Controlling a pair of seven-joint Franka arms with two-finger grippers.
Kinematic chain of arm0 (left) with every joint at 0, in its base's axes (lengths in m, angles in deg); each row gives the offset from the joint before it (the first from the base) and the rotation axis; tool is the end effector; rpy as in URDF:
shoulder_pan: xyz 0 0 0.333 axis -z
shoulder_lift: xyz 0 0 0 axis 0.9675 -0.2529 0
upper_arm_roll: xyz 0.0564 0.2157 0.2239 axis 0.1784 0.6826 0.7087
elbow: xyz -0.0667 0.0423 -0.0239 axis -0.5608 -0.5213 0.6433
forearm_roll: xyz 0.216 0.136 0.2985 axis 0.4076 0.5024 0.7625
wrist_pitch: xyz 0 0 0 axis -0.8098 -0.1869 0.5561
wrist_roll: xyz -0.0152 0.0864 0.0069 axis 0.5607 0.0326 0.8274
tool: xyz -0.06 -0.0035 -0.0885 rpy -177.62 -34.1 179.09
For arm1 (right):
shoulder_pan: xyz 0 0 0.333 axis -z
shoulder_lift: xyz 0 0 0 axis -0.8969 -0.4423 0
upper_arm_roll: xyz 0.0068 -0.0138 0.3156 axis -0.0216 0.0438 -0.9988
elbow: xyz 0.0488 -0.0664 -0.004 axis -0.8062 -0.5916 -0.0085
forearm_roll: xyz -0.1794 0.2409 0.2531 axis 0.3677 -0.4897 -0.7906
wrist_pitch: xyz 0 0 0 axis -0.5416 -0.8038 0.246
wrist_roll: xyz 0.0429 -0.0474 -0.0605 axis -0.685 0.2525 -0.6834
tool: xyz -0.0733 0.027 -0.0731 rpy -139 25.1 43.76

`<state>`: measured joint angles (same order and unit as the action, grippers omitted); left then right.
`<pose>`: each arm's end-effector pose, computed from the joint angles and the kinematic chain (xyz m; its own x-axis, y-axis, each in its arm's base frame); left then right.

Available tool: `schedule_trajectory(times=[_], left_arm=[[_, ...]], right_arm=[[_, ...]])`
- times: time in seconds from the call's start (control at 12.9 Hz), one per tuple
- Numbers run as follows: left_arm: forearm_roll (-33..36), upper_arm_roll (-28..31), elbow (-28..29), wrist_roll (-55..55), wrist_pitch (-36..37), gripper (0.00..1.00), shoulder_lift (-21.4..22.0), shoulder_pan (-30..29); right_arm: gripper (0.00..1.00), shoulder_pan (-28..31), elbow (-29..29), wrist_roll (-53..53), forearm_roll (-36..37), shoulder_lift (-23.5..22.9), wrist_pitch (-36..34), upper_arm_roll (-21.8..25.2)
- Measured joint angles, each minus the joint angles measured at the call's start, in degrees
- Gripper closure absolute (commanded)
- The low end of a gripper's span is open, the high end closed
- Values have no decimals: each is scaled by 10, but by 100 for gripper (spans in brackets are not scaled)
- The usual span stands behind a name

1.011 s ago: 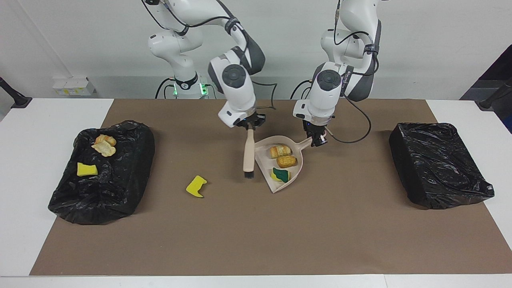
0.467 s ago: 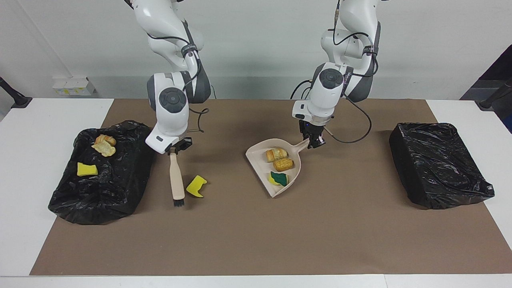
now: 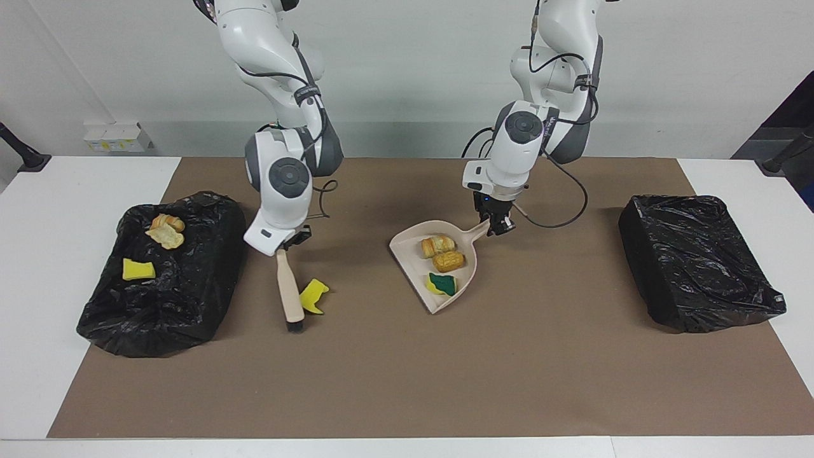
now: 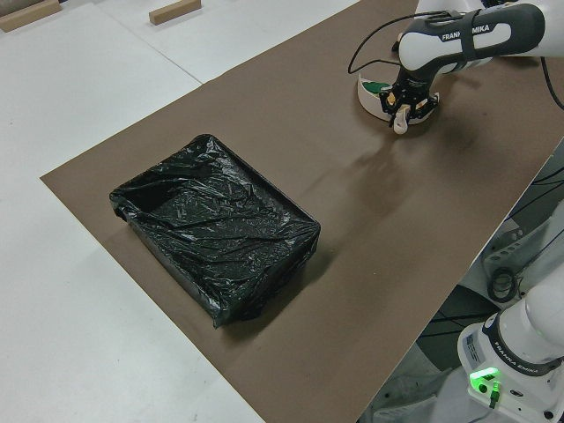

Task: Sweep and dump trash in bin
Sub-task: 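Sweep the yellow sponge piece toward the dustpan with the right gripper, then lift the loaded dustpan with the left gripper toward the nearby bin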

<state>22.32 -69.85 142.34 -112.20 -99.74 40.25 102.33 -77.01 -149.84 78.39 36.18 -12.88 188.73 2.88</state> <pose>0.4627 -0.2800 0.3494 0.4483 -0.8939 0.0008 -0.8931 -0.4479 0.0430 0.5505 0.1860 0.3363 0.9013 0.3312 -0.2794 0.3826 -0.9109 0.1543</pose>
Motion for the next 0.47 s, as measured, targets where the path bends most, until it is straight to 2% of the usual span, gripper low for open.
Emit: schedule_trajectory(times=[0.23, 0.47], left_arm=[[0, 0, 0, 0, 0, 100, 0, 0], [0, 0, 0, 0, 0, 100, 0, 0]], right_arm=[[100, -51, 3, 34, -76, 0, 1, -1], [100, -89, 6, 51, -191, 0, 28, -2]])
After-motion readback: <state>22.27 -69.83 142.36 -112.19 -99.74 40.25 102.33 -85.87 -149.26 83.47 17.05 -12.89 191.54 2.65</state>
